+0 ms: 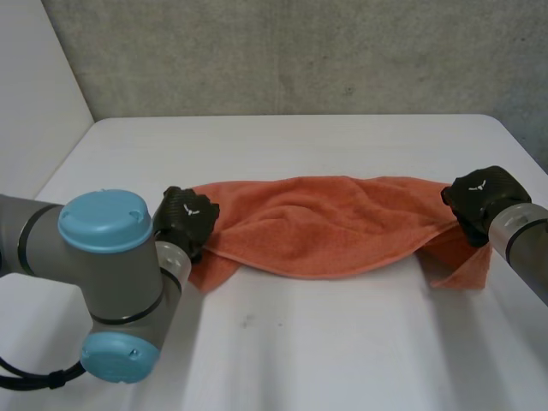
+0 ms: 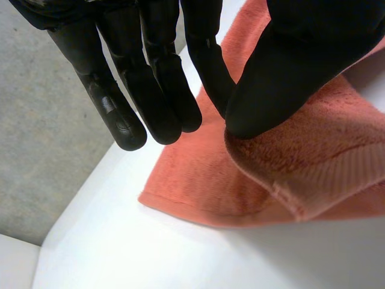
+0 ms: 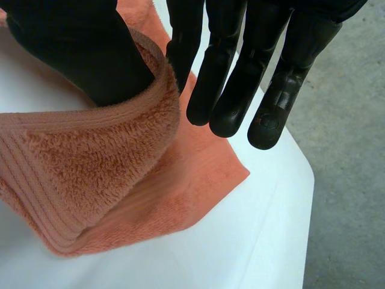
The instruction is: Fold the laundry
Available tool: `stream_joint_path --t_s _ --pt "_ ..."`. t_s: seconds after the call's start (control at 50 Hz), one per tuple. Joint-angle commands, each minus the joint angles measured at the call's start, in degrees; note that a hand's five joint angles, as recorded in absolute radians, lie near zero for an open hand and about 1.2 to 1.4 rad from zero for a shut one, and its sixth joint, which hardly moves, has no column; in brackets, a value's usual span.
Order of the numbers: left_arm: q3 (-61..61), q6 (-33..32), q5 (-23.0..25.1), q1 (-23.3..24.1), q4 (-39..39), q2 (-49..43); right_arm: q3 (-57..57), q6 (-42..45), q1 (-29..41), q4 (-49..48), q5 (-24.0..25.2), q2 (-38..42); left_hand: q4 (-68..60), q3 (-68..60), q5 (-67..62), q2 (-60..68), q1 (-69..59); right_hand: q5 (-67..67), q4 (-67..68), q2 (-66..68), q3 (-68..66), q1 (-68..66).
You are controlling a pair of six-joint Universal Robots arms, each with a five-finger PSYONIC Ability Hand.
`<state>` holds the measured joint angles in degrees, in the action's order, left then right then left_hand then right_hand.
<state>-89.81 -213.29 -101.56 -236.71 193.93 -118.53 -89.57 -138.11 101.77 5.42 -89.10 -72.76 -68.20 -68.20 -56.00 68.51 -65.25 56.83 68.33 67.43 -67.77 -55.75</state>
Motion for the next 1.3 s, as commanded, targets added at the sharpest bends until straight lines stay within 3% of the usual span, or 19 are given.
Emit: stream_joint_path --t_s 0.02,0.12,0.56,0.86,0.98,1.06,1.08,1.1,1.28,1.3 --pt "-0.9 5.9 1.1 1.5 1.4 -0.4 -1.0 -0.2 0.4 -0.4 0.0 0.5 5.0 5.0 2.8 -5.3 2.0 13.2 11.7 12.6 -12.2 -24.3" --pt "-1.0 8.9 1.0 2.5 3.0 -0.1 -1.5 -0.3 0.5 -0.6 -0.1 0.6 11.4 11.4 9.2 -11.7 8.4 13.2 11.7 12.6 -12.2 -24.3" --pt "-1.2 9.0 -1.1 3.4 2.5 -0.8 -1.7 -0.2 -0.2 -0.7 -0.1 0.8 30.6 30.6 28.4 -30.9 27.6 13.2 11.7 12.6 -12.2 -24.3" --pt "-1.4 9.5 -2.2 1.3 1.5 -2.0 -1.6 -0.1 -0.3 -0.6 -0.1 2.8 32.1 32.1 29.9 -32.4 29.1 13.2 11.7 12.6 -12.2 -24.3" --pt "-1.2 10.6 -1.9 0.8 1.5 -3.5 -1.2 0.0 -0.4 -0.7 -0.2 3.4 25.7 25.7 23.5 -26.0 22.8 13.2 11.7 12.6 -12.2 -24.3" --pt "-0.4 11.9 -1.7 0.6 1.5 -5.3 -1.0 0.1 -0.7 -0.6 -0.2 3.8 6.6 6.6 4.4 -6.9 3.6 13.2 11.7 12.6 -12.2 -24.3" --pt "0.1 12.7 -1.6 -0.1 1.5 -5.8 -1.0 0.1 -0.9 -0.6 -0.2 3.7 -7.8 -7.8 -10.0 7.5 -10.8 13.2 11.7 12.6 -12.2 -24.3" --pt "0.3 13.2 -1.5 -0.3 1.5 -6.1 -1.0 0.1 -1.0 -0.5 -0.2 3.7 -11.8 -11.8 -14.0 11.5 -14.7 13.2 11.7 12.6 -12.2 -24.3" --pt "3.3 17.2 3.2 -2.0 -5.8 -5.0 0.1 0.6 -2.4 0.6 -0.4 2.4 -11.8 -11.8 -14.0 11.5 -14.8 13.2 11.7 12.6 -12.2 -24.3" --pt "3.7 17.2 3.3 -2.7 -9.0 -1.7 0.4 0.7 -2.5 1.6 -0.4 1.0 -11.8 -11.8 -14.0 11.5 -14.8 13.2 11.7 12.6 -12.2 -24.3"
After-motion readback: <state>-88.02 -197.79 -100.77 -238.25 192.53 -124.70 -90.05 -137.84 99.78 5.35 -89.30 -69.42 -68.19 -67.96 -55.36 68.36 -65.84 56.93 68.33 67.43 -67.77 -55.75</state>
